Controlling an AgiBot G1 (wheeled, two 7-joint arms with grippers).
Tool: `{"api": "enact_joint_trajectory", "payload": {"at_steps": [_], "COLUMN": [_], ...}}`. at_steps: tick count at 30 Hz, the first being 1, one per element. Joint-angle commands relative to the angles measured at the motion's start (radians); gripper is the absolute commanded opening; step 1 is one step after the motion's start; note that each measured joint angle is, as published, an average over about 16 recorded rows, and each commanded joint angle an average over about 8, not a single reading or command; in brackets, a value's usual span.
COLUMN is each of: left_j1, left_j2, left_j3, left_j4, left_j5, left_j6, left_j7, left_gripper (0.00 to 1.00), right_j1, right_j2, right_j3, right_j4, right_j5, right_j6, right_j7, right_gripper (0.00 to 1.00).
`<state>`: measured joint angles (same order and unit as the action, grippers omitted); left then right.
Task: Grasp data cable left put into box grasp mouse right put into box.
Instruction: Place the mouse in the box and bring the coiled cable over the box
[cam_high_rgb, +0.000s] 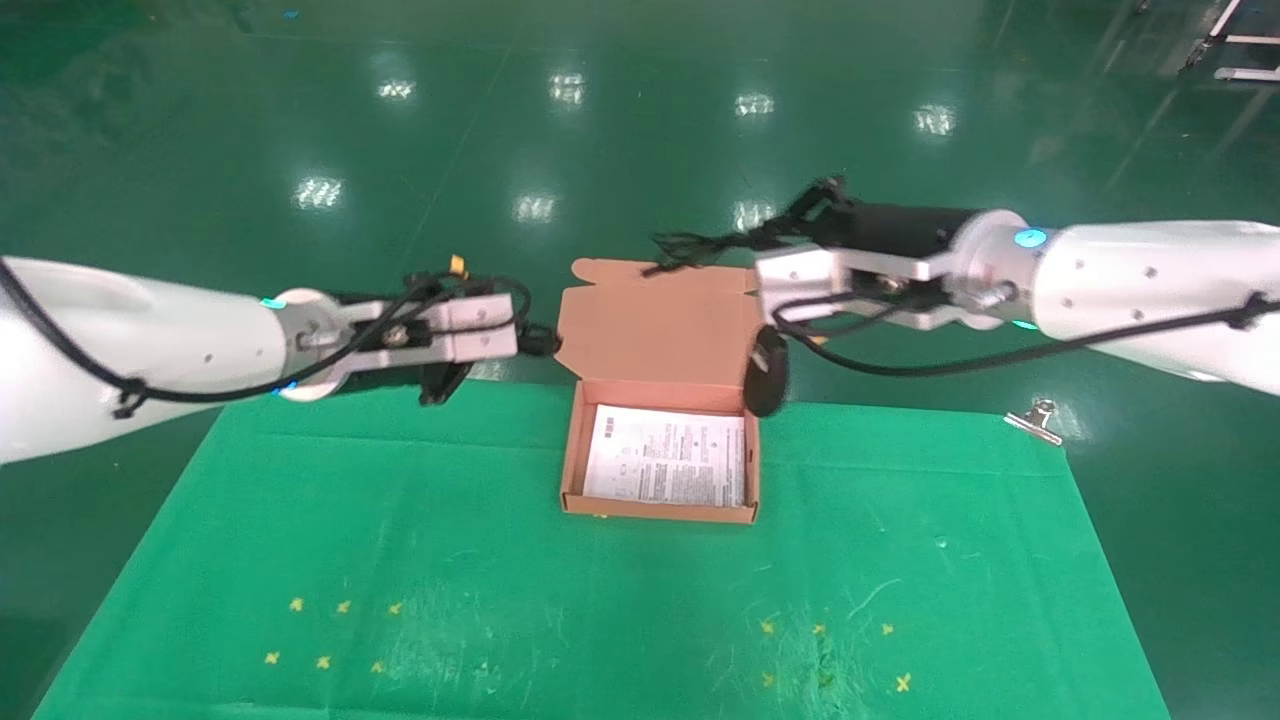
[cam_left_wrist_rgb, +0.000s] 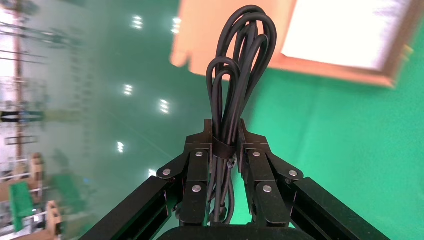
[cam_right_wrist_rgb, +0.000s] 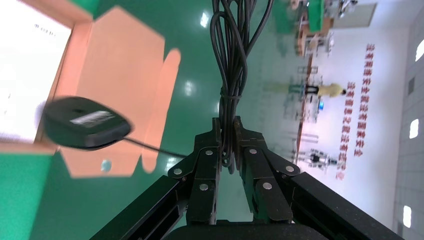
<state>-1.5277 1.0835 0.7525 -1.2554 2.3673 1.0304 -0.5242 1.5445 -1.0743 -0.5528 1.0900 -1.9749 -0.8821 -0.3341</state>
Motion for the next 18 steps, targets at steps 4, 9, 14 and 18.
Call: {"api": "enact_joint_trajectory", "payload": {"at_steps": [4,9,14,18], "left_j1": [-0.016,-0.024,-0.024,-0.022], "left_j2": [0.046,0.07,0.074,0.07], "left_j3": [-0.003,-0.002,-0.001,-0.002], "left_j4": [0.022,0.031,0.032,0.032], "left_j5": [0.078,0.135,0.145,0.142], "left_j6": [-0.055,-0.073,-0.076,-0.075], "left_j7": [-0.036,-0.067,-0.069,-0.069], "left_gripper": [0.0,0.0,0.0,0.0], "right_j1": [0.035,0.056,0.059,0.052], "right_j2": [-0.06,-0.082,-0.083,-0.085], "right_j3": [-0.003,-0.003,-0.003,-0.005], "right_j4": [-0.066,-0.103,-0.109,-0.104], "right_j5": [0.044,0.074,0.079,0.078], "right_j6": [0.018,0.017,0.015,0.014], "right_j7": [-0.074,-0.124,-0.129,-0.126], "right_gripper": [0.0,0.0,0.0,0.0]}}
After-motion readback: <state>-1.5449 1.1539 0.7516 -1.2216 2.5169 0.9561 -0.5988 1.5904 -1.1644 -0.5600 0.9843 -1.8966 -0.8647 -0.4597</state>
